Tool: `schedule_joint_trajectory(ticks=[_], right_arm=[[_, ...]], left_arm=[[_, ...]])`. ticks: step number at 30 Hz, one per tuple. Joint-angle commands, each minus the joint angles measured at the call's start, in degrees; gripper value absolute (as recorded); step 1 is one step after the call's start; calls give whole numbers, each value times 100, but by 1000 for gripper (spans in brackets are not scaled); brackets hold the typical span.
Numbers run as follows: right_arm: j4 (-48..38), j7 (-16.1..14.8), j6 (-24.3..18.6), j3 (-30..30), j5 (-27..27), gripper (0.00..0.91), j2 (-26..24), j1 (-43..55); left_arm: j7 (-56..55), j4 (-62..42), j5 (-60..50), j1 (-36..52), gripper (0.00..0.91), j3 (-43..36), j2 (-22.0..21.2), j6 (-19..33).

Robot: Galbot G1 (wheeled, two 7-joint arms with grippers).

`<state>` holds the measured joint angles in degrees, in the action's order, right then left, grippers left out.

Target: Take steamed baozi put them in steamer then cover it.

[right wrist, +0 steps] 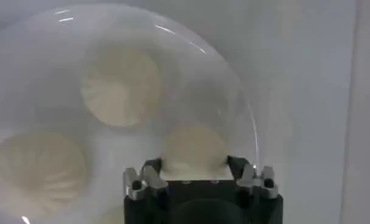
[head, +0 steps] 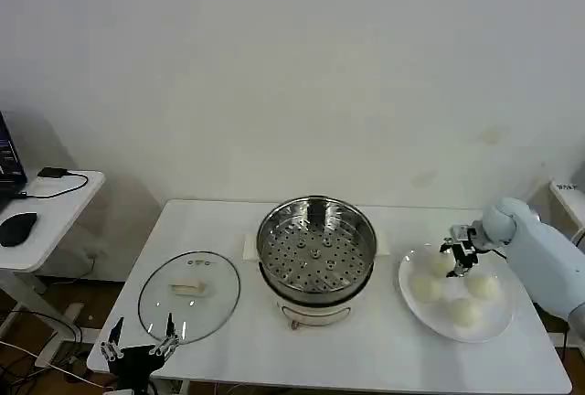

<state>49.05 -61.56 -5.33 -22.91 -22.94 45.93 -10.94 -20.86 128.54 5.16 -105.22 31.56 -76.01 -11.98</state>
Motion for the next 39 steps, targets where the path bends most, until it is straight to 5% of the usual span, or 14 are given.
schedule_joint_trajectory(ticks=[1,7,14,20,27,34,39], right_arm=[[5,22,1,-44,11,494,17,37],[545,-47,34,-162,331,504,-417,267],[1837,-219,187,-965,1036,504,-1338,1233],[2310,-307,297,-1666,1475,514,-1488,2383],[2538,-281,420,-2729,1915,514,-872,3660],[2563,-69,323,-3558,2599,514,338,4307],[2417,-39,160,-3807,2591,514,1068,4442]], left_arm=[[2,21,-9,-8,907,-27,-11,1],[0,1,-4,-5,907,-33,-2,1],[-4,-72,70,76,907,-47,54,-3],[-8,-44,89,118,907,-102,65,-5],[-9,112,163,28,907,-46,116,-16],[-12,192,134,34,907,-50,67,-22],[-14,231,121,35,907,-37,59,-27]])
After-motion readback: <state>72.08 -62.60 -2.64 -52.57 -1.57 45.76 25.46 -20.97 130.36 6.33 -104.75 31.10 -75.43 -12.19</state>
